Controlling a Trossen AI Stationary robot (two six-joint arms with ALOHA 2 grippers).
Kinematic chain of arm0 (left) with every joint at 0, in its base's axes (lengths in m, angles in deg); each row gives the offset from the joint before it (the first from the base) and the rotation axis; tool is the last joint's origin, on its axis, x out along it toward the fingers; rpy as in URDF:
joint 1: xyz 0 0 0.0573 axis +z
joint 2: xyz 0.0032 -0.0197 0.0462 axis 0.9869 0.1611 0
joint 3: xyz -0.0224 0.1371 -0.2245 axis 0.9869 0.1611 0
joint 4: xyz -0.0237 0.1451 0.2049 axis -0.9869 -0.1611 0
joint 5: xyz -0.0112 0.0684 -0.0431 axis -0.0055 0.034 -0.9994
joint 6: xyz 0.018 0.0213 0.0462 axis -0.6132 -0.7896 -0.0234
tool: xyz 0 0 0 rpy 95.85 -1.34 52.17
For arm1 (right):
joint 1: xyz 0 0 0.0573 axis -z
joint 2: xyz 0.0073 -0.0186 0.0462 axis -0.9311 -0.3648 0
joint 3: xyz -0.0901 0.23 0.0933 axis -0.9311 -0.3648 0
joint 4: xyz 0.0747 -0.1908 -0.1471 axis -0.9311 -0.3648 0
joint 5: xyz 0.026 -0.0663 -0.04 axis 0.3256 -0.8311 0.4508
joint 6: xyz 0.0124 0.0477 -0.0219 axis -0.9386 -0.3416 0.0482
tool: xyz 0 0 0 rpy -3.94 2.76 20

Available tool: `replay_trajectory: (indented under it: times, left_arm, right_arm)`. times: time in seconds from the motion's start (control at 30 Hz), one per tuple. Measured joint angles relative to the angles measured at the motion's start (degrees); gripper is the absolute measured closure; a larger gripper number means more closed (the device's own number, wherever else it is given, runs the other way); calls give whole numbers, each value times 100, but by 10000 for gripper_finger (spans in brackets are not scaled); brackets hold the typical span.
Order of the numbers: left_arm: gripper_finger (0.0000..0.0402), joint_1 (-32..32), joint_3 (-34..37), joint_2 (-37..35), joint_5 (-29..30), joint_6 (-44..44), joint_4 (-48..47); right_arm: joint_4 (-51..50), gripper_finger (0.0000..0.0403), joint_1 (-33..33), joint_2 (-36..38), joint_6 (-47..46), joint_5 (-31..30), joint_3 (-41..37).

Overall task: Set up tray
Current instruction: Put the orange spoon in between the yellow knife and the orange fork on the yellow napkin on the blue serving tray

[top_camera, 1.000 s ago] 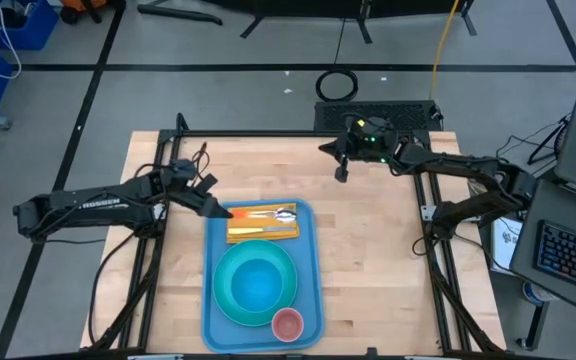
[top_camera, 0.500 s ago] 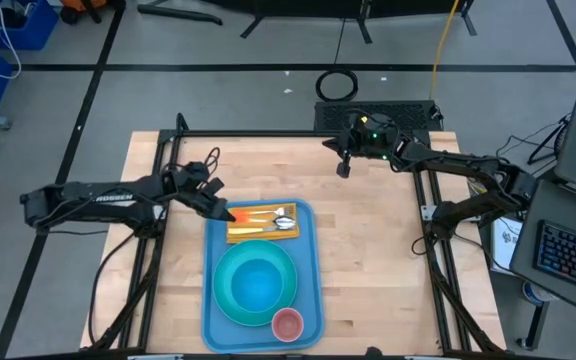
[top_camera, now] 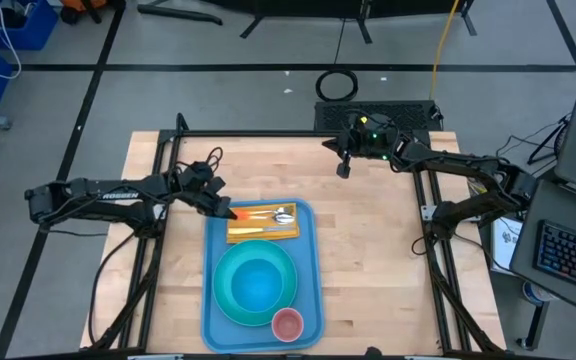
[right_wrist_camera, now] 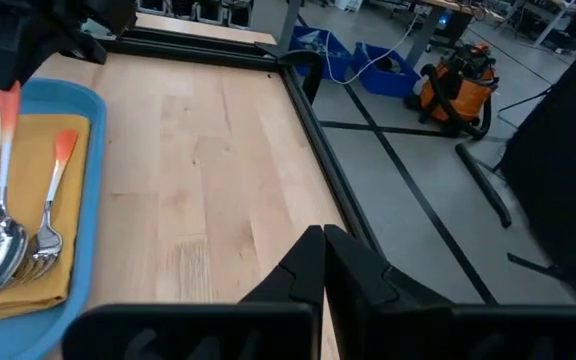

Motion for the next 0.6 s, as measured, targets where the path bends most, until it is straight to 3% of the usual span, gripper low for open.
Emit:
replay_trajectory:
  times: [0.6]
  left_arm:
    - [391, 8, 88, 1, -300, 132, -8]
  right_arm:
    - [304, 403, 0, -4, 136, -9, -157]
